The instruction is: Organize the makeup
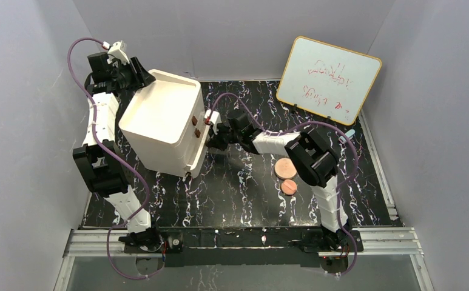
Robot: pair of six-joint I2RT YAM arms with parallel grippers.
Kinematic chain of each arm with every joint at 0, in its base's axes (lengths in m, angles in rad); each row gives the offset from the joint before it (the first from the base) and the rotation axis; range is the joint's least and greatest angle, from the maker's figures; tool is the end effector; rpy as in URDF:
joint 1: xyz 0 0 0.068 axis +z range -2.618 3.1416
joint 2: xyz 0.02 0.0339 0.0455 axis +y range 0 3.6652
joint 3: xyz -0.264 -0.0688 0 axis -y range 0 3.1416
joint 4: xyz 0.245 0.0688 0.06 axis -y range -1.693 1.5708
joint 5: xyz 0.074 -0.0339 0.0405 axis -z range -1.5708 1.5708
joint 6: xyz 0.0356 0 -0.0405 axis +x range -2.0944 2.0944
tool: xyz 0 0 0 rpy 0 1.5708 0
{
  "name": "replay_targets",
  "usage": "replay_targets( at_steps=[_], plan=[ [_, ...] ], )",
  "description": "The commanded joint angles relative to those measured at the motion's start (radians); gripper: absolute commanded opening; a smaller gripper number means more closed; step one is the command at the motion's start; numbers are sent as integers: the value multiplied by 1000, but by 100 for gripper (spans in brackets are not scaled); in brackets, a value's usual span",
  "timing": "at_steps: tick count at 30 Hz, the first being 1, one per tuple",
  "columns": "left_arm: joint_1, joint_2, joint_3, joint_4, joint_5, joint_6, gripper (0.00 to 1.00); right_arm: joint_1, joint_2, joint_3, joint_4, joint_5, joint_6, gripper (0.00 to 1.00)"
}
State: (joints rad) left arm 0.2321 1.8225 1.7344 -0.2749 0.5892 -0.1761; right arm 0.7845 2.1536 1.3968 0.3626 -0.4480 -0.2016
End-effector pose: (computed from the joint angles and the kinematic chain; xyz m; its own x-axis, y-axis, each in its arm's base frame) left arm 0.4249 0.0801 0.3706 -0.3953 -0.2431 -0.8858 0.2489 0.8999 -0.3580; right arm 0.3306 0.3518 0.1686 -0.0821 -0.3370 -0.9379 -0.9556 0.2938 -0.0219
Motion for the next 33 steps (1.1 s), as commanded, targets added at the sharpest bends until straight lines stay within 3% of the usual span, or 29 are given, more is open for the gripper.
replay_targets(
  at_steps=[1,20,33],
  plan=[
    [-22,26,-13,-101,26,9,45,-74,-140,-70,44,45,-32,1],
    [-22,29,-13,-101,26,6,45,-218,-398,-305,-75,85,-107,1],
    [-22,33,-9,-101,29,3,45,-237,-555,-423,-93,37,-28,1]
  ],
)
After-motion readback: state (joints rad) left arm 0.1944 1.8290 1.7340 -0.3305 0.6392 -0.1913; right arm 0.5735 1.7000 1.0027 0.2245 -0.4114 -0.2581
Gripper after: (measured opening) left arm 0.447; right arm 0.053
